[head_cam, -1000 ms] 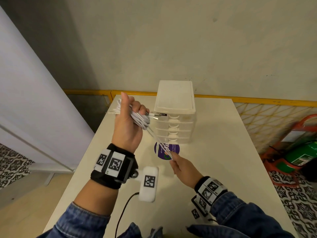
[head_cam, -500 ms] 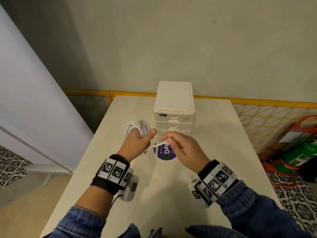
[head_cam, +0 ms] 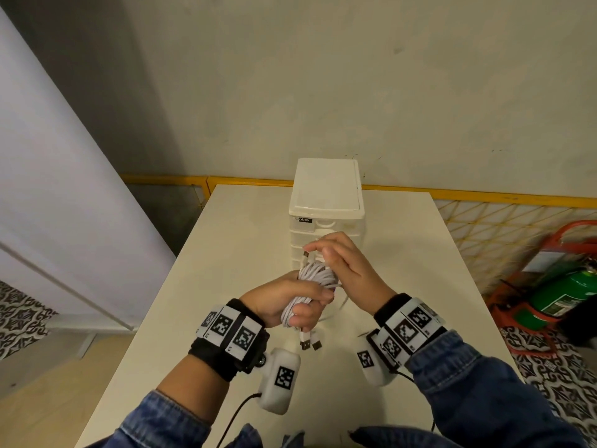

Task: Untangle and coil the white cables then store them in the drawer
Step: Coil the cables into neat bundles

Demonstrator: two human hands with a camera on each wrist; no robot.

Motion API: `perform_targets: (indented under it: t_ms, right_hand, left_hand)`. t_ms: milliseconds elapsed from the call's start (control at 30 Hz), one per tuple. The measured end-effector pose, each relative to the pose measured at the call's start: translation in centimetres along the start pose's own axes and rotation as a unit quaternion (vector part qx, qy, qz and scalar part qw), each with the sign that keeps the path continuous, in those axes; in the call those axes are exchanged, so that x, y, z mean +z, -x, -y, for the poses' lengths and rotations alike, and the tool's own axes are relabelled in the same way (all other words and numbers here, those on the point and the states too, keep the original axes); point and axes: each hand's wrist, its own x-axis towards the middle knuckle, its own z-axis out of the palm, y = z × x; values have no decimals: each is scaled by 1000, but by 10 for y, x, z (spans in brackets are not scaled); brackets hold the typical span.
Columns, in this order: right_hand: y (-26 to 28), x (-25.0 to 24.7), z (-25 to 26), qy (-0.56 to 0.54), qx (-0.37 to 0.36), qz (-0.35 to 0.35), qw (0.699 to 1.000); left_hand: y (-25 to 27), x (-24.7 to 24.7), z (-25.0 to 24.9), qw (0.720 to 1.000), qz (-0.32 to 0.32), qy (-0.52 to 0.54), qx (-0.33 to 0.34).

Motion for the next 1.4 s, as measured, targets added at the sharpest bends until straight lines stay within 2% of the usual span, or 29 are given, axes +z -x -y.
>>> perform_targets:
  t_ms: [167, 267, 400, 500, 667, 800, 867, 1000, 1133, 1267, 1400]
  right_hand:
    - [3, 2, 16, -190, 91, 50, 976]
    - [6, 4, 22, -199, 77, 48, 976]
    - [9, 6, 24, -195, 53, 24, 979]
    - [10, 6, 27, -181, 54, 12, 982]
    - [11, 14, 24, -184, 101, -61, 976]
    - [11, 21, 19, -184, 141, -51, 971]
    - [11, 28, 19, -187, 150, -70, 968]
    - [10, 43, 20, -172, 149, -167, 959]
    - [10, 58, 25, -172, 159, -222, 947]
    - [10, 73, 33, -194, 158, -248, 936]
    - [12, 85, 41, -201, 162, -263, 929]
  left_hand:
    - [-1, 4, -4, 995, 76, 60, 30]
    - [0, 2, -3, 992, 86, 93, 26]
    - [1, 3, -4, 991, 87, 88, 43]
    - [2, 1, -3, 994, 36, 95, 44]
    - [4, -1, -1, 995, -51, 73, 42]
    - [13, -9, 2, 996, -84, -1, 25]
    - [16, -15, 5, 992, -116, -28, 31]
    - [18, -16, 14, 974, -208, -33, 80]
    - [13, -12, 19, 943, -308, 2, 123]
    - [15, -16, 18, 926, -335, -15, 171]
    - [16, -22, 23, 921, -353, -32, 163]
